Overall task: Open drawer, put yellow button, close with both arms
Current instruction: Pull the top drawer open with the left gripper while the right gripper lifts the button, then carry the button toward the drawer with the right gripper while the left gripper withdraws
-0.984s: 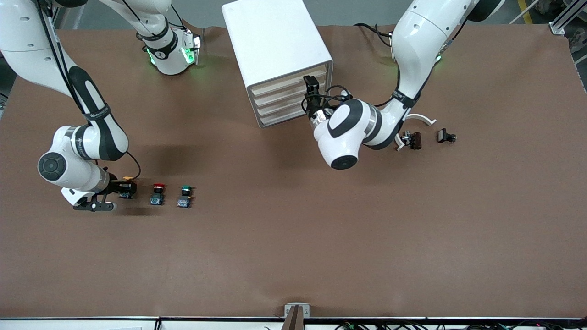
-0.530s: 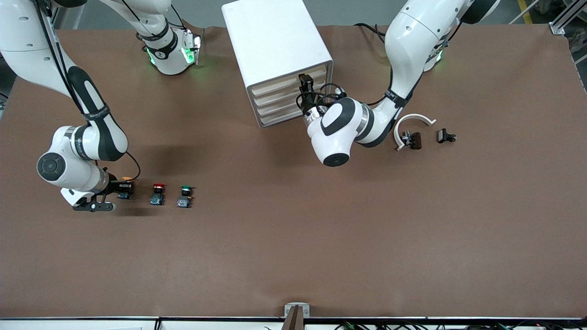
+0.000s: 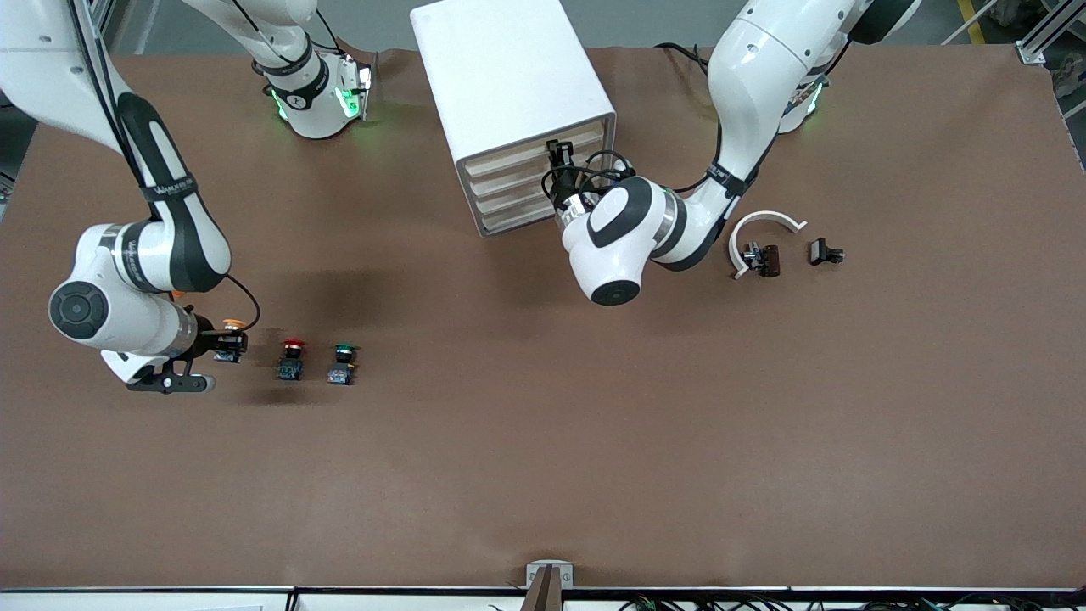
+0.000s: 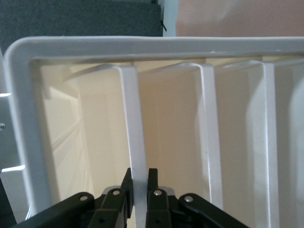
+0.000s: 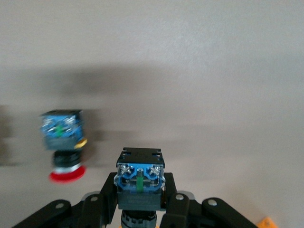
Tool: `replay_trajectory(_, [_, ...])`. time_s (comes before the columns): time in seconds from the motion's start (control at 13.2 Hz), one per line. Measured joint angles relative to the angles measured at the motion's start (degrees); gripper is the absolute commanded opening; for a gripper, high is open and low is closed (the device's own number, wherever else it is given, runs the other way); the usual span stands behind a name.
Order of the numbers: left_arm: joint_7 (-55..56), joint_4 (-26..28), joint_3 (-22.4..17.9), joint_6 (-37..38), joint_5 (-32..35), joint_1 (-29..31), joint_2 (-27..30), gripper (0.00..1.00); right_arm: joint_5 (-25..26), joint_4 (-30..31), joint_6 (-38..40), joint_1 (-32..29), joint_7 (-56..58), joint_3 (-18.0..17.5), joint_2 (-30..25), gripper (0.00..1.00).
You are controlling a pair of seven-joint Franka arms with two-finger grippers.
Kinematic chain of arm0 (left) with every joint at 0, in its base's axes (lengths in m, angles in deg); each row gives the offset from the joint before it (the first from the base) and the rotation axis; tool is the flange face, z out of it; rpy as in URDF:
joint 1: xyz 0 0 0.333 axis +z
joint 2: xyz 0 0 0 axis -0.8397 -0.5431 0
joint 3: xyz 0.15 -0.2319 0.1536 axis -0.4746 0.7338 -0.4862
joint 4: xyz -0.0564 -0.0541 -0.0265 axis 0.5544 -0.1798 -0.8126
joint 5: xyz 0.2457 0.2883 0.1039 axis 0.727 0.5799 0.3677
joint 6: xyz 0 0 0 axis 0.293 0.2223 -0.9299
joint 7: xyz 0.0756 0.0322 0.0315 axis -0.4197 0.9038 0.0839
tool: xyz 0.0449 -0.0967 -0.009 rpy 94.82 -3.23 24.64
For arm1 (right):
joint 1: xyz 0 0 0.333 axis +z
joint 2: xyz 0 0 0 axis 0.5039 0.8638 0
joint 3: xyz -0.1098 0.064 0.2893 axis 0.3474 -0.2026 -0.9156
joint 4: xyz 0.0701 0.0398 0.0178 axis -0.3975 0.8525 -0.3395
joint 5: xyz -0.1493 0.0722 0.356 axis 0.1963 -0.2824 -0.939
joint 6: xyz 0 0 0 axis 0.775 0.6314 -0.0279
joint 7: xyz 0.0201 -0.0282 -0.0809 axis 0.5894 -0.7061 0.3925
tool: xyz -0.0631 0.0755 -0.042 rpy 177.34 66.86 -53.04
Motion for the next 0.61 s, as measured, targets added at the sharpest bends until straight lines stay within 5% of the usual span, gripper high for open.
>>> replay_trajectory(0.61, [0.1,-5.6,-4.8,-0.1,0.0,7.4,-1.1,0.00,-5.3,-0.4,17.9,10.8,-18.7,-0.5,-14.9,0.39])
